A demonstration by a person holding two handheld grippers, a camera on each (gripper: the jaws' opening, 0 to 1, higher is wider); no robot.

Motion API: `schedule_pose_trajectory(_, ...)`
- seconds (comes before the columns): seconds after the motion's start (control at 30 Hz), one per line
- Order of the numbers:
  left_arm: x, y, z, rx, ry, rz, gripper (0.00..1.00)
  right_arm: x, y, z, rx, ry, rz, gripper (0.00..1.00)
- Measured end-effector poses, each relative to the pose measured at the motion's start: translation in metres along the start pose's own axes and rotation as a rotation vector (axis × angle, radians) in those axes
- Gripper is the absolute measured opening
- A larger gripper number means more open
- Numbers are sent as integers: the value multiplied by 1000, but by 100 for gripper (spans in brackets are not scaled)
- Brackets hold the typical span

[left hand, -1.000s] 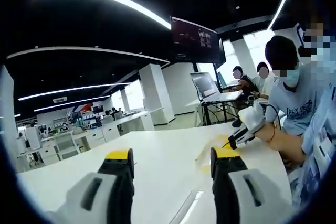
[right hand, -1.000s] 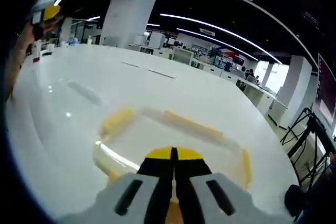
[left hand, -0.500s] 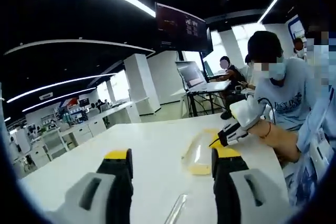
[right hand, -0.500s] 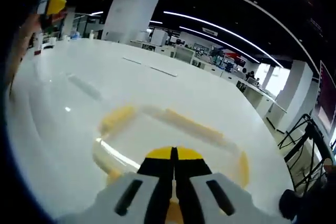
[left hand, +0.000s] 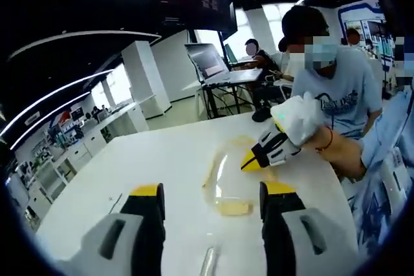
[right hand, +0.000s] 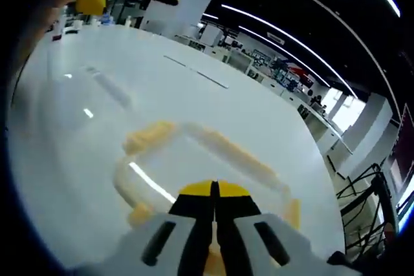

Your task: Snap each plastic latch of the storage box into its locked position after aligning the lid with the box until every specified latch is closed and the lid sits flush.

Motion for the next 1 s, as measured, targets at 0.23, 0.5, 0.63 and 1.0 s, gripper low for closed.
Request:
schedule_pose_trajectory(0.23,26,5,-15,81,89,149,57,-2,2,2,9,21,-30,0)
schedule_pose_trajectory(0.5,49,19,-14,55,130,270,56,-3,1,6,25,7,-54,0)
schedule_pose_trajectory(0.63,60,40,-14,48,169,397,55,-3,-1,10,23,6,-57,0)
schedule_pose_trajectory(1.0,89,69,-19,23,252,554,50,-5,-3,13,29,6,-70,0)
Point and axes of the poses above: the point that each gripper's makers call its tool centre point, and the gripper's own axes: x roughly forward along the fingers, z roughly to its left, y roughly out of its underside, the point moved 5 cm from there along -x, roughly backward along the fingers, and after that the axes turned 4 degrees about z, right-handed, at the moved point
